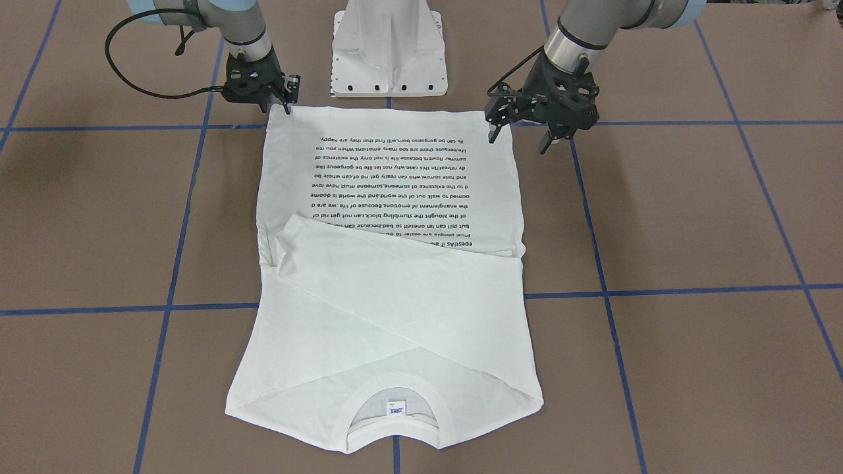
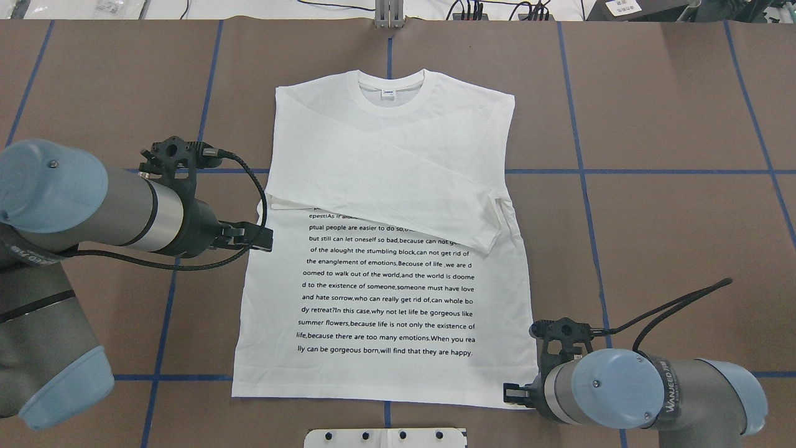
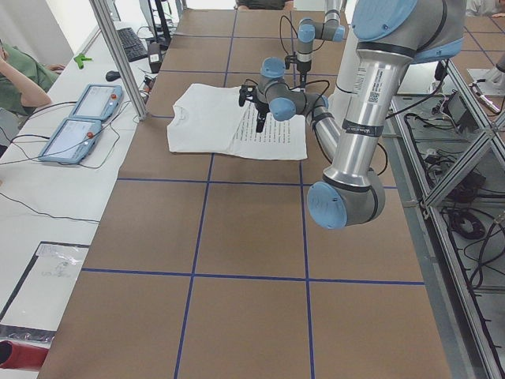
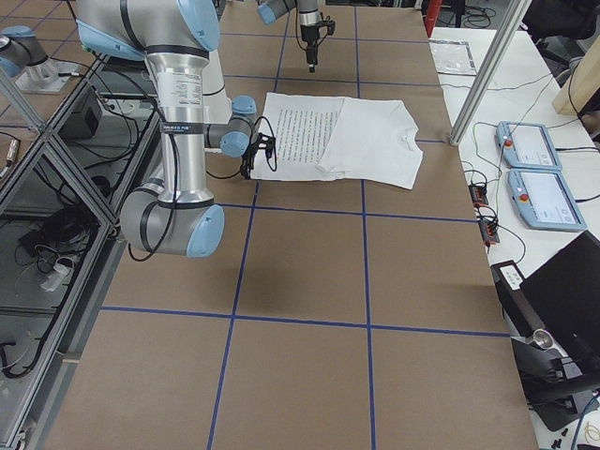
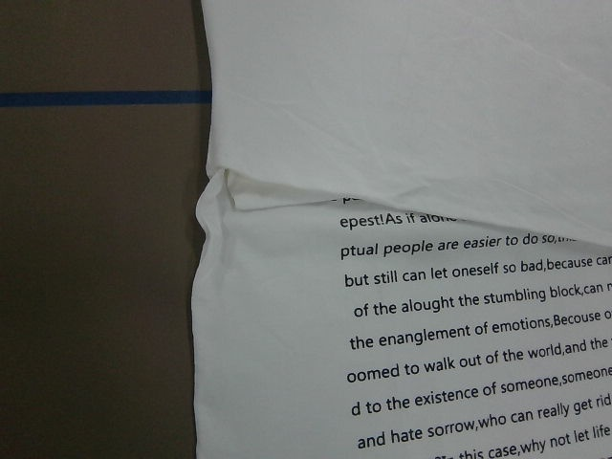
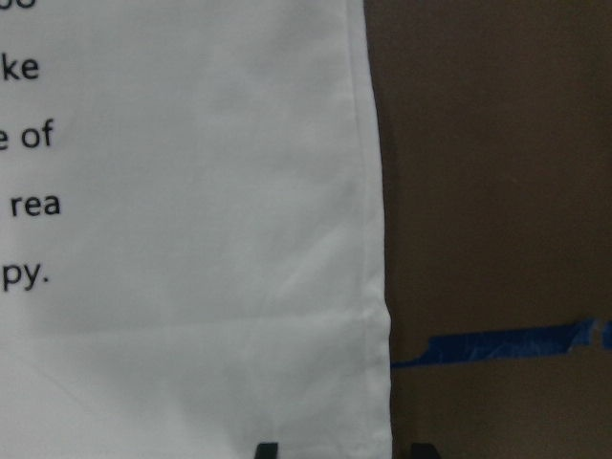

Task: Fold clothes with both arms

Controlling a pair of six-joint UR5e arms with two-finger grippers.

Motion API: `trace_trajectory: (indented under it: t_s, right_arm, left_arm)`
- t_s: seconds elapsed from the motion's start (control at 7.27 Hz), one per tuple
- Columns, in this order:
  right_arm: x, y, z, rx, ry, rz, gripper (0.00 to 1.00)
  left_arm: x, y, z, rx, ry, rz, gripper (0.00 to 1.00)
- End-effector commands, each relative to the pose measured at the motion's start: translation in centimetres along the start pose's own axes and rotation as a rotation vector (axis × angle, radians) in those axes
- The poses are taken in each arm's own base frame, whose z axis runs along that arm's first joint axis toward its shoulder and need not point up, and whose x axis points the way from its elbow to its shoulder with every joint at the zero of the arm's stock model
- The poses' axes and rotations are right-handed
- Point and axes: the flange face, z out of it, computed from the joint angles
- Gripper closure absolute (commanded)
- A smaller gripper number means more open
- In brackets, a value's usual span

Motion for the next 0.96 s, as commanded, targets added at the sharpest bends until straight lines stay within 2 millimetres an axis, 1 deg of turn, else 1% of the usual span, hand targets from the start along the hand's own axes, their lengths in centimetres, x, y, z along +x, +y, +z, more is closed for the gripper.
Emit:
trace_trajectory:
  t_s: [0.0,0.14,0.28,0.41,0.69,0.83]
  right_arm:
    - [0.07,0.04,0.03,-0.010,0.001,0.001,0.74]
    - [0.10,-0.02,0.02,-0.010,0.003,0.002,0.90]
    - [0.10,-0.02,0.02,-0.010,0.003,0.002,0.96]
    - [0.09,0.01,-0.08,-0.018,0.001,0.003,1.00]
    - [0.09,-0.08,-0.20,-0.021,-0.001,0.005,1.00]
    - [-0.05,-0.53,-0.84,-0.012,-0.012,0.011,1.00]
  left_arm:
    - [0.04,0.00,-0.03,0.000,0.001,0.000,0.00]
    - [0.02,0.00,-0.01,0.000,0.000,-0.003,0.00]
    - [-0.01,-0.01,0.06,-0.001,-0.002,-0.004,0.00]
    - [0.02,0.00,-0.01,0.000,0.000,-0.005,0.00]
    - [0.02,0.05,0.09,-0.002,-0.001,-0.006,0.00]
    - [-0.35,-0.09,0.62,-0.006,-0.012,-0.013,0.00]
